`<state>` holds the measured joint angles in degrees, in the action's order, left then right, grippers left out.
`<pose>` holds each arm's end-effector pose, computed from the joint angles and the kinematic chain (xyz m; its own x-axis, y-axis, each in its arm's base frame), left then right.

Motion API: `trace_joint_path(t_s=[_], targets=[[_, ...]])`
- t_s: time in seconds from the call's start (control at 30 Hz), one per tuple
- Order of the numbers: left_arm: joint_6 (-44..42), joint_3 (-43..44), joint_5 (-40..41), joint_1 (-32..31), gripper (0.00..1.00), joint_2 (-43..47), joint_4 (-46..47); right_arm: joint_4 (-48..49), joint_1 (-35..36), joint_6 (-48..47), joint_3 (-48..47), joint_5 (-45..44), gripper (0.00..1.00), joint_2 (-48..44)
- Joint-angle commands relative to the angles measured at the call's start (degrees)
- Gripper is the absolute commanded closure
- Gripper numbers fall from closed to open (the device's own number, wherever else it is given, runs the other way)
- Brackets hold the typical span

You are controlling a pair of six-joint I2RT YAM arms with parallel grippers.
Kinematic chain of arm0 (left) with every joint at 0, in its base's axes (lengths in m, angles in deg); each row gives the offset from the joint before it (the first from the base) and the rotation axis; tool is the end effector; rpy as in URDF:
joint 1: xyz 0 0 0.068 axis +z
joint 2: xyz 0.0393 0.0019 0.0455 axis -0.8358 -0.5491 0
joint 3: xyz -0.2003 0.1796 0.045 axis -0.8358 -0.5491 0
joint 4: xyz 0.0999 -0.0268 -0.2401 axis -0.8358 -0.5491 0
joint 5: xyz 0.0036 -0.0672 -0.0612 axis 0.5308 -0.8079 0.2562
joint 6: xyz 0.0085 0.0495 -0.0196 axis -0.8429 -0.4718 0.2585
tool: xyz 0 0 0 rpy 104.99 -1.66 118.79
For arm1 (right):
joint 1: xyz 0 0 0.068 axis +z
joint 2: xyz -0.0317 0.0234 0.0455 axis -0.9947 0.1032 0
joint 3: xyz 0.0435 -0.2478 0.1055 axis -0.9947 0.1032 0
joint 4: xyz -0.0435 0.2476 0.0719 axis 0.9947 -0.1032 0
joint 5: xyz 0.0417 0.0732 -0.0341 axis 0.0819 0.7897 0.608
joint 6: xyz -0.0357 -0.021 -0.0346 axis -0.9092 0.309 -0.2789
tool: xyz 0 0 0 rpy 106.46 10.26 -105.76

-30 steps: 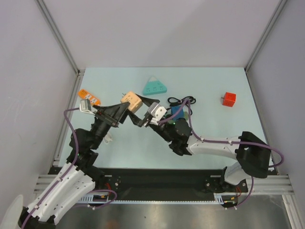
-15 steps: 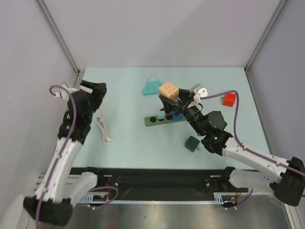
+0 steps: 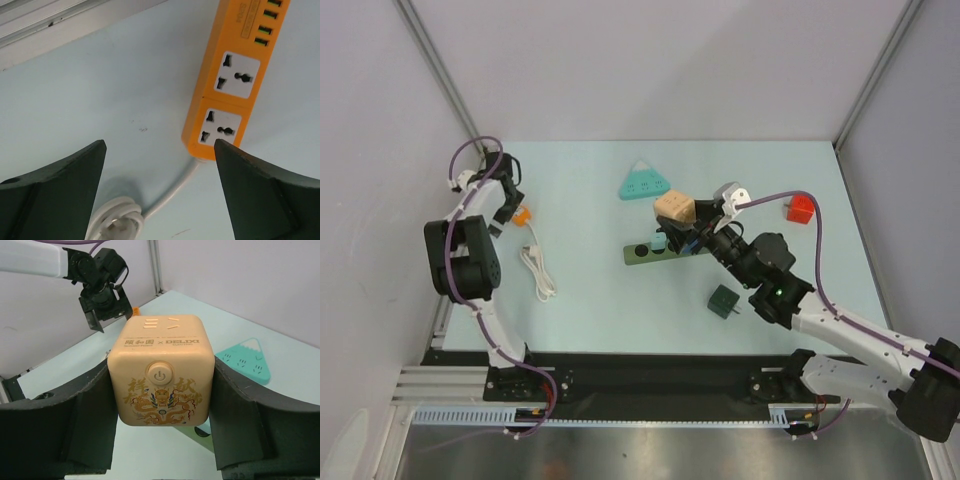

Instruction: Insert the plug

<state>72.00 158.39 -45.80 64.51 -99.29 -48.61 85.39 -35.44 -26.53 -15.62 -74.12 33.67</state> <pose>0.3911 0.0709 0.2107 -0.2507 -0.7589 -0.6011 -0.9182 0.3831 -0.1007 0.1576 0.1745 0.3568 0.1435 0.2172 -0.9655 -0.7015 0.7105 0.0556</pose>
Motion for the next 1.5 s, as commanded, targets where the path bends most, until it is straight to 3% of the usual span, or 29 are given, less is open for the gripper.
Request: trace_joint_path(t_s=[0.0,0.17,0.3,0.37,0.4,0.47,0.5,0.63,0.8,0.97,1.1,1.17,1.3,1.37,1.4,1.47], targets=[[-1.29,4.73,3.57,0.45,0.06,-0.77,-2.76,3.44,-1.18,1.54,-0.74,2.75,1.00,0.51],[-5.31,-2.73,-3.19,0.10,0.19,3.36,2.07,5.02,-2.76,2.94,-0.47,4.25,1.00,1.04],[-6.38,-7.39,0.75,-0.61,0.24,7.31,0.49,4.85,-4.17,4.78,-0.30,6.62,1.00,1.21],[-5.42,-11.25,1.02,-0.69,0.39,10.21,0.31,5.20,-4.43,5.49,-0.04,6.71,1.00,1.30],[-5.24,-12.57,0.15,-0.61,0.54,10.83,0.14,5.20,-4.43,5.93,-0.04,6.88,1.00,1.22],[-4.80,-15.82,-1.96,-0.61,0.70,11.89,-0.82,5.73,-4.35,7.60,-0.03,7.93,1.00,1.13],[-4.27,-18.45,-3.62,-0.87,0.84,12.33,-1.17,5.73,-4.43,8.04,-0.04,8.38,1.00,1.04],[-2.87,-23.03,-5.92,-4.03,0.95,13.65,-1.00,5.12,-3.82,8.31,-0.21,8.29,1.00,-0.80],[1.26,-26.73,-11.28,-9.74,1.00,13.04,-0.30,2.66,-3.64,7.78,-0.12,7.77,1.00,-3.97],[2.15,-22.35,-16.11,-12.47,1.00,8.91,4.79,0.29,-3.20,7.87,1.10,6.97,1.00,-7.39],[-0.57,-12.61,-21.29,-13.35,0.98,3.12,12.16,-2.18,-3.12,6.20,1.19,6.01,1.00,-9.59],[-6.09,-2.69,-22.79,-14.92,0.94,-2.94,14.81,-2.53,-3.11,5.32,1.37,5.13,1.00,-9.95],[-22.43,22.32,-24.55,-17.83,0.74,-12.35,10.44,-2.01,-3.29,4.79,1.55,4.78,1.00,-8.81],[-31.66,27.21,-22.64,-17.83,0.63,-13.42,5.60,-2.01,-3.29,4.62,1.37,4.95,1.00,-7.66],[-35.00,28.36,-19.23,-17.83,0.46,-12.72,4.98,-2.01,-3.29,4.61,1.46,4.86,1.00,-7.40],[-45.46,27.85,-13.60,-17.66,0.36,-10.45,5.15,-1.48,-3.38,4.79,1.46,5.04,1.00,-6.96]])
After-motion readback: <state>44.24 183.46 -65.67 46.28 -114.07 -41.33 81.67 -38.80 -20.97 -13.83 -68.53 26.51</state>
